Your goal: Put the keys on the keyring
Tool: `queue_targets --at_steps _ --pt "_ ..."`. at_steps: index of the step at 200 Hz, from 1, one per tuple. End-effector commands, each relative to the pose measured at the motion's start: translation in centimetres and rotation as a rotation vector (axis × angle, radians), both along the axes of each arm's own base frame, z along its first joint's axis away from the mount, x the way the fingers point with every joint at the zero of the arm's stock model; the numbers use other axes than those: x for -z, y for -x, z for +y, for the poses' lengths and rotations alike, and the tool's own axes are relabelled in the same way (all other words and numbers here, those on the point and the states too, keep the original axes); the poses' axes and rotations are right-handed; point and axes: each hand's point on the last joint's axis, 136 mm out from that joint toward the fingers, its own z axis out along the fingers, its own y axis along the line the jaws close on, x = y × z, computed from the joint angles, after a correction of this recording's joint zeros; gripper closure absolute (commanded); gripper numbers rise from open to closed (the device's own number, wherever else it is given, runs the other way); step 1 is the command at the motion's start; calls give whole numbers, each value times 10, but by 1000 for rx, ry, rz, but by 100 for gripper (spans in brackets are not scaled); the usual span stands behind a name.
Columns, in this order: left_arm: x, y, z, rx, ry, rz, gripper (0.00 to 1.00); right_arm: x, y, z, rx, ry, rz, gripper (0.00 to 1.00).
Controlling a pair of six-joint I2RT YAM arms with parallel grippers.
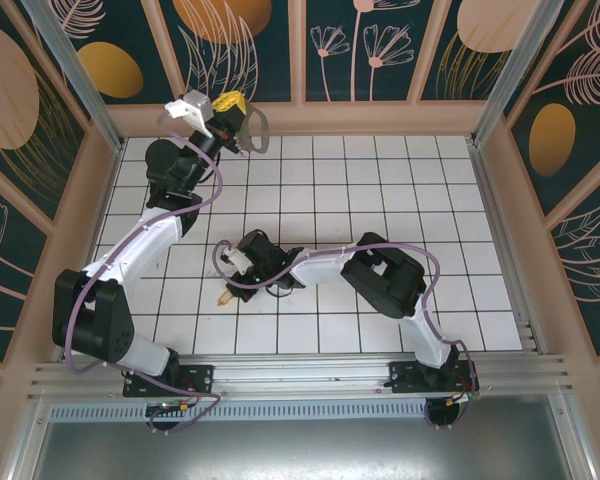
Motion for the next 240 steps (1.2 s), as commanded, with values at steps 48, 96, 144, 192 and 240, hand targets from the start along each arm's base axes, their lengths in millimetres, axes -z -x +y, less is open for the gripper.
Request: queue_targets --at_steps 48,96,144,192,240 --pt "-31 17 0 49 25 -91 100 -92 -35 -81 152 -152 -134 100" --pt "-22 24 -21 191 -18 -32 100 -187 -70 -161 335 -353 -271 100" --pt "-3 28 -36 309 -38 18 100 -272 -99 -235 516 -478 -441 100" --pt "26 51 -61 432 -135 37 100 -310 -120 -279 643 -503 -537 100" --pt "59 80 -99 534 -268 76 100 -322 -117 -290 653 -514 -585 100"
